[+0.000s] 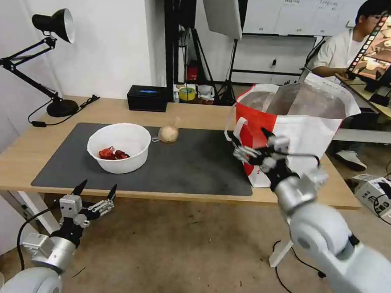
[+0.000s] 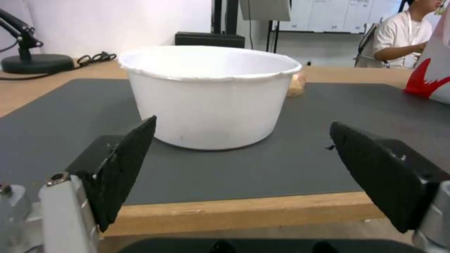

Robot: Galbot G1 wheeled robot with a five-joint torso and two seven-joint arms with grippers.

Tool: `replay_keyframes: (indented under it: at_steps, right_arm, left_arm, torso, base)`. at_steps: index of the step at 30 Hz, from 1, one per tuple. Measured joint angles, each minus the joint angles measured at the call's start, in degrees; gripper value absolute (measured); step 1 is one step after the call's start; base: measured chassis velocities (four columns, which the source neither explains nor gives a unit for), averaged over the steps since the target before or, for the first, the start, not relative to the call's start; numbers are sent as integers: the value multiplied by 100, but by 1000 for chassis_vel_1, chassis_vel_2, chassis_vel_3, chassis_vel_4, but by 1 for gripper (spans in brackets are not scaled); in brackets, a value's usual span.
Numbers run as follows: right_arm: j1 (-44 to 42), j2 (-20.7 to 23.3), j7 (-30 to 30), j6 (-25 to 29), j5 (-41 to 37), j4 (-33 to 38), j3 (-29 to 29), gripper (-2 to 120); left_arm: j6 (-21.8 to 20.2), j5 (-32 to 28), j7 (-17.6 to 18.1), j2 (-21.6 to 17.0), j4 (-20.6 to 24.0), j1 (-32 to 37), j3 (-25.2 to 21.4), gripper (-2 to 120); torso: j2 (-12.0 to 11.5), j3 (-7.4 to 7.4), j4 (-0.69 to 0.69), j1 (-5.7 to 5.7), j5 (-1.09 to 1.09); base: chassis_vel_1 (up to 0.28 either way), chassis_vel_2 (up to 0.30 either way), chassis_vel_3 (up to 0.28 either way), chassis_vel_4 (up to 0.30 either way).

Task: Pick up the trash from the table and place it into the takeout bag.

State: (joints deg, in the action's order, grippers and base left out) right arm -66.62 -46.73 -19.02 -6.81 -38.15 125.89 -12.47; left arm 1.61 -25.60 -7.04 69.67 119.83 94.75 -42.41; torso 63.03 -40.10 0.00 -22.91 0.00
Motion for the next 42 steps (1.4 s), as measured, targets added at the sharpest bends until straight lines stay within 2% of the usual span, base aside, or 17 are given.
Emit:
replay_keyframes:
  at_steps: [3, 10, 17, 37, 42]
  right_arm:
    - [-838, -233, -76, 257, 466, -26, -257, 100]
    - [-1548, -566, -251, 471, 1015, -57, -342, 100]
    - [-1680, -664, -263, 607, 1164, -158, -290, 100]
    - [-1785, -676, -367, 481, 1168, -350, -145, 100]
    - [-1891, -748, -155, 690, 1164, -431, -144, 100]
  left_arm:
    - [10, 5, -7, 15, 11, 33, 0, 100]
    - [26, 19, -39, 46, 51, 143, -30, 100]
    - [38, 27, -48, 56, 68, 175, -37, 100]
    - [75, 31, -57, 34, -63, 105, 3, 100]
    - [95, 31, -69, 43, -94, 102, 12, 100]
  torso:
    - [0, 0, -2, 1, 1]
    - [0, 0, 0, 0, 0]
    - [0, 0, 0, 0, 0]
    - [-1, -1, 0, -1, 0]
    - [-1, -1, 0, -1, -1]
  base:
    - [0, 0, 0, 0]
    - [0, 0, 0, 0]
    - [0, 0, 0, 0]
    - [0, 0, 0, 0]
    - [0, 0, 0, 0]
